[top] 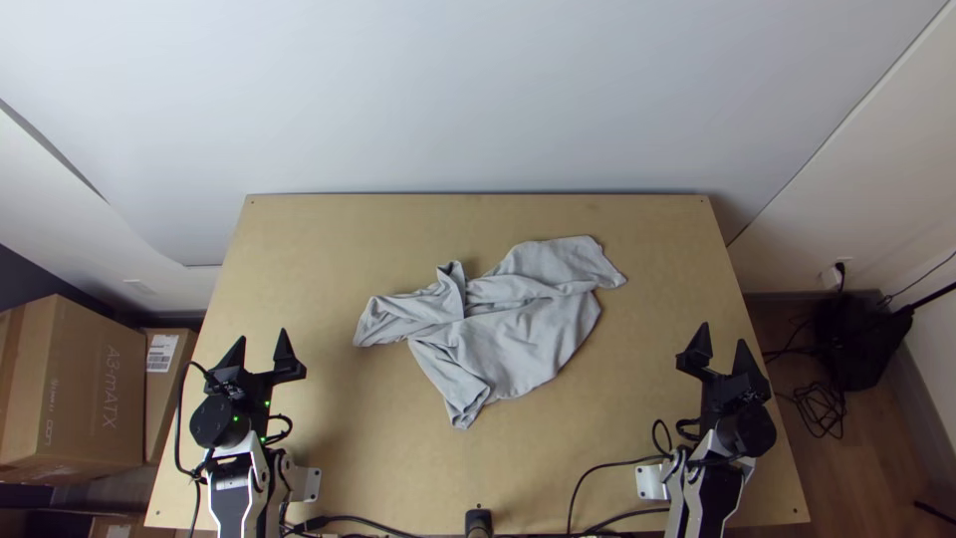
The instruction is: Fold the t-shirt
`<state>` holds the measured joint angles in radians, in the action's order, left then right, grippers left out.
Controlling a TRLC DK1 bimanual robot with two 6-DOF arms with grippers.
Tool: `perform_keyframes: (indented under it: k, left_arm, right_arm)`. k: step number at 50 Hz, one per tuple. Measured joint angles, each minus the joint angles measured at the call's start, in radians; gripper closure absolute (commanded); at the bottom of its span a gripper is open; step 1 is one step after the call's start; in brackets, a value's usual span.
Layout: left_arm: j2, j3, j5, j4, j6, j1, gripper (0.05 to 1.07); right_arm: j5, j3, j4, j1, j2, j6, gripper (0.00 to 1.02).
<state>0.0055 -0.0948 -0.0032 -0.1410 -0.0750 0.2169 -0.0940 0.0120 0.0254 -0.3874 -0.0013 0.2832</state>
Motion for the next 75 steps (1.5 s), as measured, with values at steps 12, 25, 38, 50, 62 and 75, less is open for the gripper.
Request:
perform_keyframes:
  k: [12,25,38,50,62,75]
  left_arm:
    - [0.000,-0.002,0.000,-0.006,0.000,0.000,0.10]
    - [0.000,-0.002,0.000,-0.006,0.000,0.000,0.10]
    - [0.000,-0.002,0.000,-0.006,0.000,0.000,0.10]
    - [0.000,-0.002,0.000,-0.006,0.000,0.000,0.10]
    - [0.000,-0.002,0.000,-0.006,-0.038,-0.004,0.10]
    - [0.000,-0.002,0.001,-0.006,-0.157,-0.042,0.10]
  right_arm:
    - [0.000,0.000,0.000,0.000,0.000,0.000,0.03]
    - [0.000,0.000,0.000,0.000,0.000,0.000,0.03]
    - [0.000,0.000,0.000,0.000,0.000,0.000,0.03]
    - [0.000,0.000,0.000,0.000,0.000,0.000,0.03]
    - [0.000,0.000,0.000,0.013,0.000,0.000,0.03]
    - [0.005,0.000,-0.002,0.068,0.000,-0.005,0.03]
